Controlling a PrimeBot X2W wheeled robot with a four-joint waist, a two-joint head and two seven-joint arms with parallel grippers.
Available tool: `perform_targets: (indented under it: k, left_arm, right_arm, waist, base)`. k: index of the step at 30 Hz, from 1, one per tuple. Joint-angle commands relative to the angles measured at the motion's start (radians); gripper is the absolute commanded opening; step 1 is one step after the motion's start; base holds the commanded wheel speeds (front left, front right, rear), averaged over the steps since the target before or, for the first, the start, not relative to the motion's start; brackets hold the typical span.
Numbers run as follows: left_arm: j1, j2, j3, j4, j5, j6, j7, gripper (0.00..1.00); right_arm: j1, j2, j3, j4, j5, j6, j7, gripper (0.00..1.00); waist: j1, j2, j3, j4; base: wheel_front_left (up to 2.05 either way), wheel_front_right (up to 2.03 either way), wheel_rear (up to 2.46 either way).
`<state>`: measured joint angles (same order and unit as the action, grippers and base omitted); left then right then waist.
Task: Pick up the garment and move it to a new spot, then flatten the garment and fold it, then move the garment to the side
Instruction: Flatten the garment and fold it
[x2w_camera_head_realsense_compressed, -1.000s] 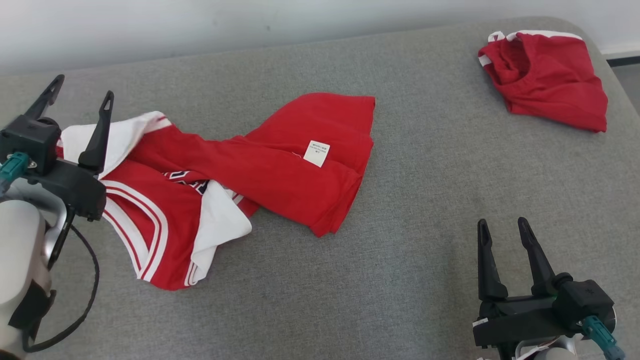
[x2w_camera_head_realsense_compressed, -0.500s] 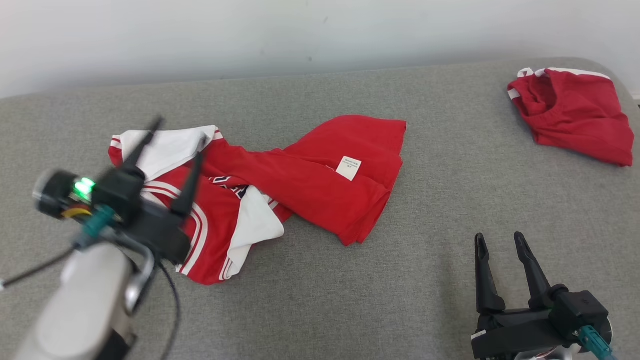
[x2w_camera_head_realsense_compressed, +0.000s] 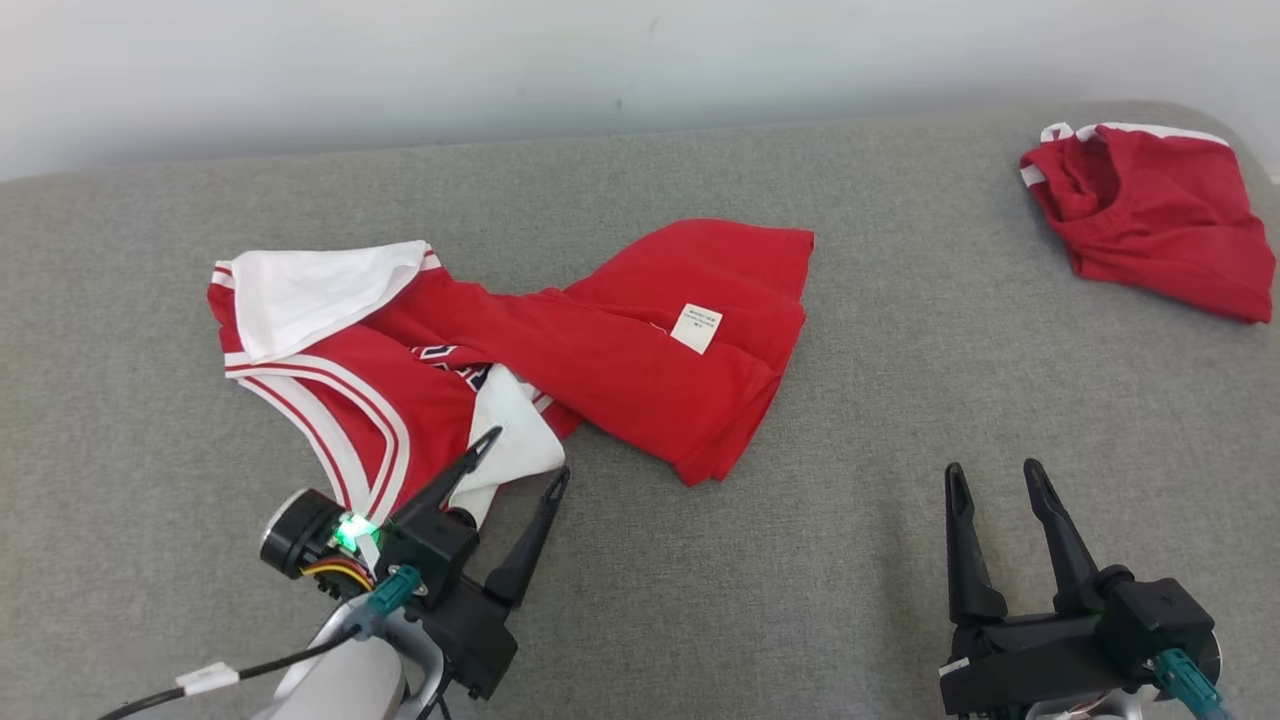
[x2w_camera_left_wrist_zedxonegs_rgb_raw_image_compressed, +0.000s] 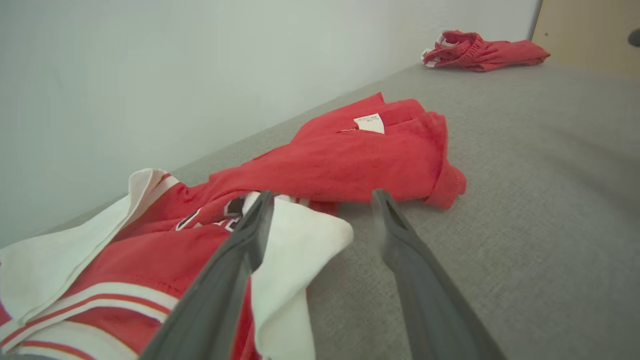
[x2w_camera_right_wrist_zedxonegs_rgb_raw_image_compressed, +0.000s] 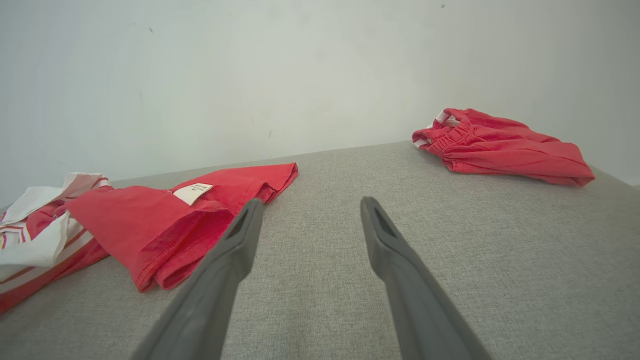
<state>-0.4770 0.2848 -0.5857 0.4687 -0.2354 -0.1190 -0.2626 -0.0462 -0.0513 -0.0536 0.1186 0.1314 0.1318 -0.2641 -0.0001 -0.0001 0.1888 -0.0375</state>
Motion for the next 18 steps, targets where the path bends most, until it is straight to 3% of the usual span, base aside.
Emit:
perform_targets:
  k: [1,14,15,17,18]
  left_arm:
    - [0.0,-0.001,-0.001,0.012,0.013,0.004,-0.003,1.0]
    - [-0.07,0.003,-0.015,0.162,0.104,0.05,-0.003,1.0]
    - [-0.08,0.002,-0.01,0.167,0.109,0.055,-0.003,0.84]
    - [-0.082,0.0,-0.008,0.194,0.11,0.057,-0.003,0.0]
    - [-0.082,-0.002,-0.009,0.209,0.109,0.052,-0.003,0.0]
  right_arm:
    - [-0.005,0.002,0.002,0.0,0.002,-0.003,0.0,1.0]
    - [-0.015,0.003,-0.001,-0.004,0.005,-0.003,0.0,1.0]
    - [-0.014,0.003,-0.002,-0.004,0.004,-0.003,0.0,1.0]
    - [-0.012,0.003,-0.004,-0.006,0.003,-0.003,0.0,1.0]
    - [-0.012,0.003,-0.004,-0.006,0.002,-0.003,0.0,1.0]
  waist:
    - [0.0001,0.0001,0.011,-0.01]
    - [0.0001,0.0001,0.033,-0.063]
    - [0.0001,0.0001,0.032,-0.065]
    - [0.0001,0.0001,0.031,-0.066]
    - [0.0001,0.0001,0.031,-0.066]
  base:
    - [0.0,0.0,0.0]
    - [0.0,0.0,0.0]
    - [0.0,0.0,0.0]
    - [0.0,0.0,0.0]
    - [0.0,0.0,0.0]
